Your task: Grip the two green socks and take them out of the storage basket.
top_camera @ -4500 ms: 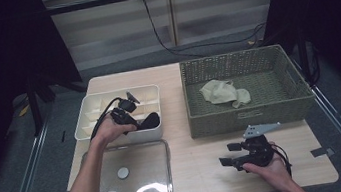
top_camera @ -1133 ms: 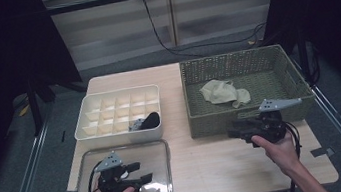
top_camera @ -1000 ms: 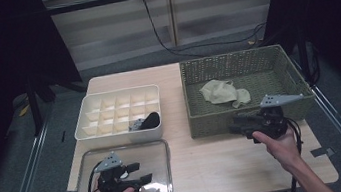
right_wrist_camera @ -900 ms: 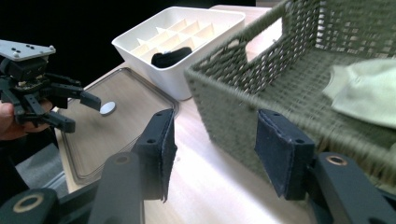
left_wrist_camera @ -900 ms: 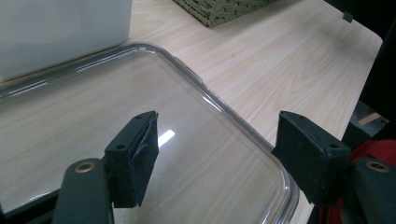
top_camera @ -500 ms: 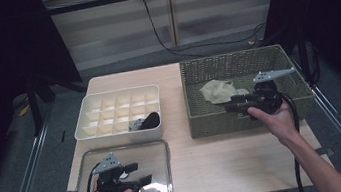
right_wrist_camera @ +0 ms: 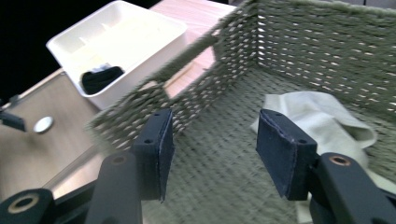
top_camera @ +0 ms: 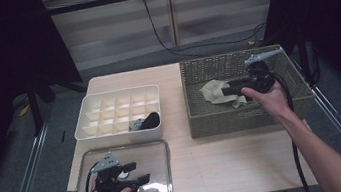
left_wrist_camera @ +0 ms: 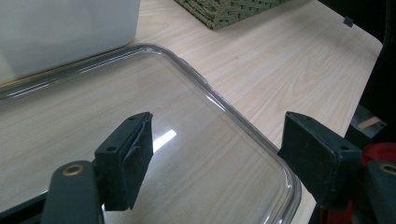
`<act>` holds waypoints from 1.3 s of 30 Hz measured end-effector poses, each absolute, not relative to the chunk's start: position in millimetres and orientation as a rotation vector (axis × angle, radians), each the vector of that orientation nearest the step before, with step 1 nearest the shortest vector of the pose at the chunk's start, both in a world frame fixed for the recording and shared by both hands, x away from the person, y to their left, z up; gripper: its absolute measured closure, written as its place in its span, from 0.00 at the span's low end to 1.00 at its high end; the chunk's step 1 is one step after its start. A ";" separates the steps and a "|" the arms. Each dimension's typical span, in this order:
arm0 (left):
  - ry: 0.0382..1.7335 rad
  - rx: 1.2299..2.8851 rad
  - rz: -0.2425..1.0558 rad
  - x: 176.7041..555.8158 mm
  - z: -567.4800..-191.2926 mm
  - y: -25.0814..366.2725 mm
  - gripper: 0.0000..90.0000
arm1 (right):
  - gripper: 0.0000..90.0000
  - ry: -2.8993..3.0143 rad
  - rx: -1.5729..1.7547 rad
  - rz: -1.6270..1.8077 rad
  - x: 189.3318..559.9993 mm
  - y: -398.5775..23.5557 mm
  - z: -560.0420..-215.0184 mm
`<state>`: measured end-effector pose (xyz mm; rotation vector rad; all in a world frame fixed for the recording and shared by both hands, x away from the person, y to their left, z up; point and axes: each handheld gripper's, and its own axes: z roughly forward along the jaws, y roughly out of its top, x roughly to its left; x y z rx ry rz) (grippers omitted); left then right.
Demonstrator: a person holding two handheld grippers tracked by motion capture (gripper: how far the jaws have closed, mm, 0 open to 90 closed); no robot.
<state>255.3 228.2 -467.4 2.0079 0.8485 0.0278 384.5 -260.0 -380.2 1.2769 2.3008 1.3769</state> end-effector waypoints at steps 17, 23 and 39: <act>0.861 2.001 0.027 255.1 -467.1 235.4 0.28 | 0.56 2.394 1.371 1.158 446.9 -260.7 -403.6; 0.868 1.983 0.012 255.9 -466.8 238.0 0.28 | 0.56 2.408 1.423 1.119 462.0 -257.8 -406.6; 0.858 1.990 0.013 258.7 -466.3 237.6 0.28 | 0.59 2.512 1.547 0.911 490.8 -252.9 -442.9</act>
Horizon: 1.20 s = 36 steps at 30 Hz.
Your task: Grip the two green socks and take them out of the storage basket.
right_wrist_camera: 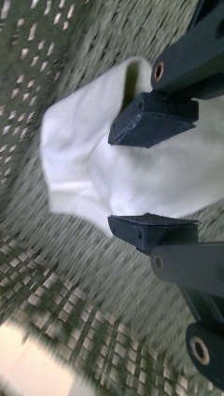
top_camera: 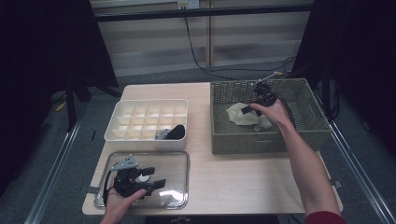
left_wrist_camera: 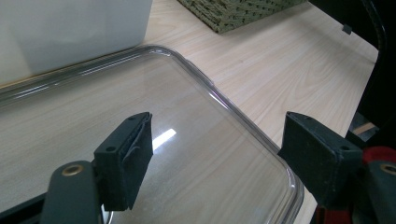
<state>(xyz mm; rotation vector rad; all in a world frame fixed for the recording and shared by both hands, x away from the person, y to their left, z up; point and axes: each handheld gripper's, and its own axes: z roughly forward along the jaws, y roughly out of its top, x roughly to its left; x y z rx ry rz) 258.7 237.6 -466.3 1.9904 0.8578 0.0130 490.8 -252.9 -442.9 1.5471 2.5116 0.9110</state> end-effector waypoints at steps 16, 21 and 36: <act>0.872 1.993 0.011 259.2 -469.1 240.1 0.27 | 0.63 2.609 1.631 0.680 497.3 -250.2 -464.9; 0.871 1.984 0.007 258.7 -469.1 239.2 0.27 | 0.63 2.653 1.624 0.582 499.3 -247.2 -471.9; 0.864 2.001 -0.008 262.5 -470.7 236.2 0.27 | 0.99 2.625 1.589 0.484 498.8 -244.9 -469.7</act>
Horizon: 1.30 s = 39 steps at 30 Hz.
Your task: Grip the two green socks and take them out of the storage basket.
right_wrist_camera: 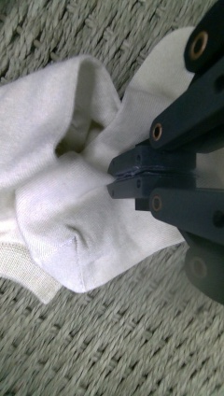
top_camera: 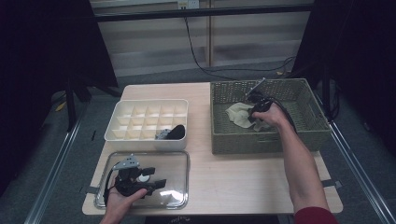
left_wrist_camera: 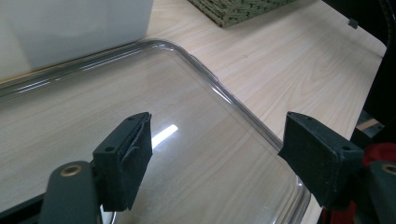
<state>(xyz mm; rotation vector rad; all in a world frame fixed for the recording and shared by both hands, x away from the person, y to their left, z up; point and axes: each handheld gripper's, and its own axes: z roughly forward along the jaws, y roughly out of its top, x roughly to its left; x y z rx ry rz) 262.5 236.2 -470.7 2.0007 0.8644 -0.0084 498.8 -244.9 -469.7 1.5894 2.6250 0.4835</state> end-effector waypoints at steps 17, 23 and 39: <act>0.841 2.026 0.014 257.6 -469.6 234.4 0.27 | 0.99 2.582 1.556 0.878 487.7 -249.5 -440.5; 0.831 2.030 0.002 261.0 -470.0 230.4 0.28 | 0.99 2.555 1.531 0.956 478.9 -253.5 -430.3; 0.834 2.013 0.014 264.2 -468.2 229.3 0.26 | 0.99 2.403 1.452 1.279 462.6 -263.0 -406.5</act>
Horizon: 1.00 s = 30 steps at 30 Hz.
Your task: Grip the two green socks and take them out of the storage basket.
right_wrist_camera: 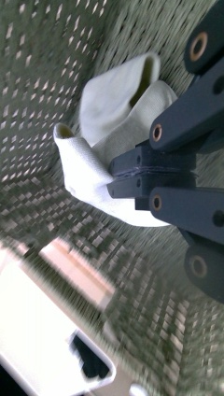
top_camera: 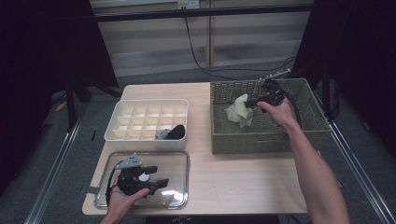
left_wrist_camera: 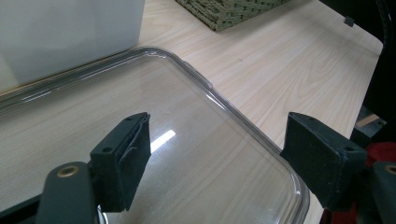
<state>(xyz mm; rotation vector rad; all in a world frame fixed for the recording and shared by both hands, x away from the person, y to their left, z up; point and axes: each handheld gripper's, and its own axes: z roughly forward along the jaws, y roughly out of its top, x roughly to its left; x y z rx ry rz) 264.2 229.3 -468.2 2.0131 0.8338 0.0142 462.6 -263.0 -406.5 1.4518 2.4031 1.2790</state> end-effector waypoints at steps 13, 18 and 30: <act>0.823 2.016 0.024 261.4 -466.9 227.9 0.26 | 1.00 2.339 1.384 1.368 447.1 -258.4 -394.2; 0.827 2.019 0.035 259.7 -467.3 227.7 0.27 | 1.00 2.311 1.362 1.417 439.8 -258.0 -388.9; 0.811 2.014 0.035 257.1 -465.8 228.6 0.26 | 1.00 2.225 1.335 1.531 427.2 -262.3 -371.8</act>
